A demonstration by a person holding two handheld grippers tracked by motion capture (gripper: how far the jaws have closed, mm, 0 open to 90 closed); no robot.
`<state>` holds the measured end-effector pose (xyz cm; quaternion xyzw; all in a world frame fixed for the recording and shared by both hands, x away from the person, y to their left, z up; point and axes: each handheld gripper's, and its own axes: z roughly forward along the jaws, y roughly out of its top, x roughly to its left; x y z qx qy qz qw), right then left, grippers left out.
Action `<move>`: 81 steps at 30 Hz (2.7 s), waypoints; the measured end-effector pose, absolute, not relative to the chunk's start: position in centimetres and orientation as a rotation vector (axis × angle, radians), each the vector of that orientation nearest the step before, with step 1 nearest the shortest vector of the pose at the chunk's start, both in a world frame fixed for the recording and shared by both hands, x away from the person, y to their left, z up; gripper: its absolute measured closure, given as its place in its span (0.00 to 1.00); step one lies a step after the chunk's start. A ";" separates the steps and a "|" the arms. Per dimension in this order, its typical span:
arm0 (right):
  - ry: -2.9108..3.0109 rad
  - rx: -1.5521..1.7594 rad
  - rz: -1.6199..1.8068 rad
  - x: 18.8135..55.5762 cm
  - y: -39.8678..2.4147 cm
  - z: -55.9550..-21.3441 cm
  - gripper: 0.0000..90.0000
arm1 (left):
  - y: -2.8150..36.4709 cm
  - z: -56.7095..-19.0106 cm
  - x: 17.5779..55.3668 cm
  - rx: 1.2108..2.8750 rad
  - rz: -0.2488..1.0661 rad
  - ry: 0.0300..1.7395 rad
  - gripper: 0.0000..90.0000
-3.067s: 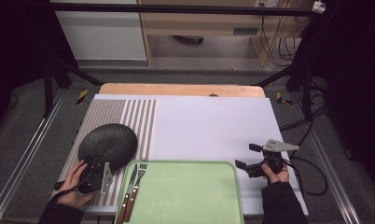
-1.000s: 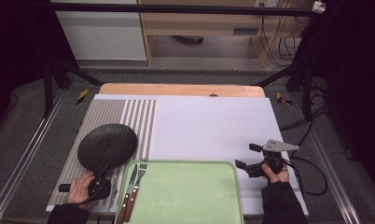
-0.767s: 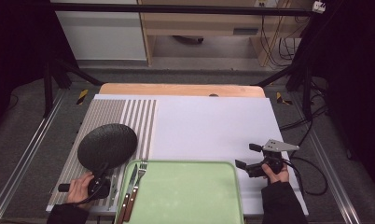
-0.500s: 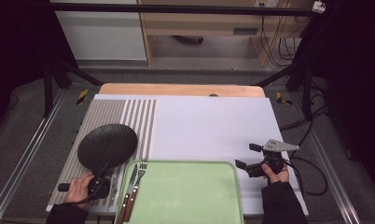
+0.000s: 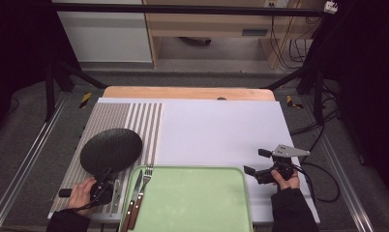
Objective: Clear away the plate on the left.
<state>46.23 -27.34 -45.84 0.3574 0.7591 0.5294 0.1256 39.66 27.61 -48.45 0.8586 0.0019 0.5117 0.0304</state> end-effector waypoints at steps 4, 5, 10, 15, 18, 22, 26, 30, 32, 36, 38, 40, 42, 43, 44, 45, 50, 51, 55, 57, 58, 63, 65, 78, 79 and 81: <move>2.212 1.043 1.537 46.3 -27.4 -45.8 0.01 | 27.6 -48.3 39.7 2.648 1.571 0.013 0.96; 2.215 1.042 1.535 46.3 -27.3 -45.9 0.00 | 27.6 -48.3 39.7 2.650 1.571 0.011 0.96; 2.215 1.043 1.531 46.3 -27.3 -45.9 0.01 | 27.6 -48.1 39.8 2.645 1.558 0.028 0.96; 2.215 1.042 1.531 46.3 -27.4 -45.9 0.01 | 27.6 -47.9 39.8 2.649 1.555 0.032 0.96; 2.215 1.039 1.533 46.3 -27.4 -45.9 0.01 | 27.6 -47.8 39.8 2.641 1.549 0.043 0.96; 2.214 1.040 1.531 46.3 -27.4 -45.9 0.01 | 27.6 -47.6 39.8 2.642 1.548 0.049 0.95; 2.212 1.041 1.535 46.3 -27.4 -45.8 0.00 | 27.5 -47.5 39.8 2.636 1.556 0.057 0.95; 2.214 1.040 1.532 46.3 -27.4 -45.8 0.01 | 27.5 -47.3 39.6 2.627 1.564 0.061 0.95; 2.214 1.038 1.529 46.3 -27.4 -45.9 0.01 | 27.4 -47.1 39.5 2.618 1.567 0.061 0.95; 2.213 1.041 1.532 46.3 -27.4 -45.8 0.00 | 27.2 -46.7 39.3 2.599 1.575 0.056 0.95; 2.214 1.040 1.532 46.3 -27.4 -45.8 0.00 | 27.0 -46.5 39.1 2.593 1.579 0.054 0.95; 2.214 1.040 1.532 46.3 -27.4 -45.8 0.00 | 26.9 -46.4 39.0 2.585 1.580 0.051 0.95; 2.212 1.041 1.534 46.3 -27.4 -45.8 0.00 | 26.7 -46.3 38.9 2.585 1.581 0.047 0.95; 2.211 1.041 1.534 46.3 -27.4 -45.8 0.00 | 26.6 -46.2 38.9 2.580 1.582 0.044 0.95; 2.212 1.040 1.534 46.3 -27.4 -45.8 0.00 | 26.5 -46.2 38.8 2.578 1.583 0.040 0.95; 2.212 1.040 1.533 46.3 -27.4 -45.8 0.00 | 26.4 -46.1 38.8 2.571 1.580 0.042 0.95; 2.212 1.040 1.531 46.3 -27.4 -45.8 0.00 | 25.8 -45.7 38.4 2.558 1.588 0.024 0.95; 2.213 1.040 1.531 46.3 -27.4 -45.8 0.00 | 25.7 -45.6 38.3 2.553 1.589 0.018 0.95; 2.213 1.041 1.531 46.3 -27.4 -45.8 0.00 | 25.0 -45.3 37.9 2.532 1.587 0.003 0.95; 2.213 1.041 1.530 46.3 -27.4 -45.8 0.00 | 24.7 -45.1 37.7 2.527 1.587 -0.007 0.95; 2.212 1.041 1.532 46.3 -27.4 -45.8 0.00 | 24.6 -45.1 37.6 2.517 1.588 -0.013 0.95; 2.213 1.041 1.531 46.3 -27.4 -45.8 0.00 | 23.8 -44.7 37.2 2.503 1.592 -0.037 0.95; 2.212 1.040 1.530 46.3 -27.4 -45.8 0.00 | 23.5 -44.6 36.9 2.497 1.593 -0.041 0.95; 2.214 1.040 1.528 46.3 -27.4 -45.8 0.00 | 21.5 -44.0 35.7 2.469 1.568 -0.106 0.94; 2.213 1.041 1.528 46.3 -27.4 -45.8 0.00 | 21.3 -44.0 35.6 2.464 1.566 -0.113 0.94; 2.212 1.040 1.529 46.3 -27.4 -45.8 0.00 | 20.9 -43.8 35.3 2.464 1.559 -0.124 0.94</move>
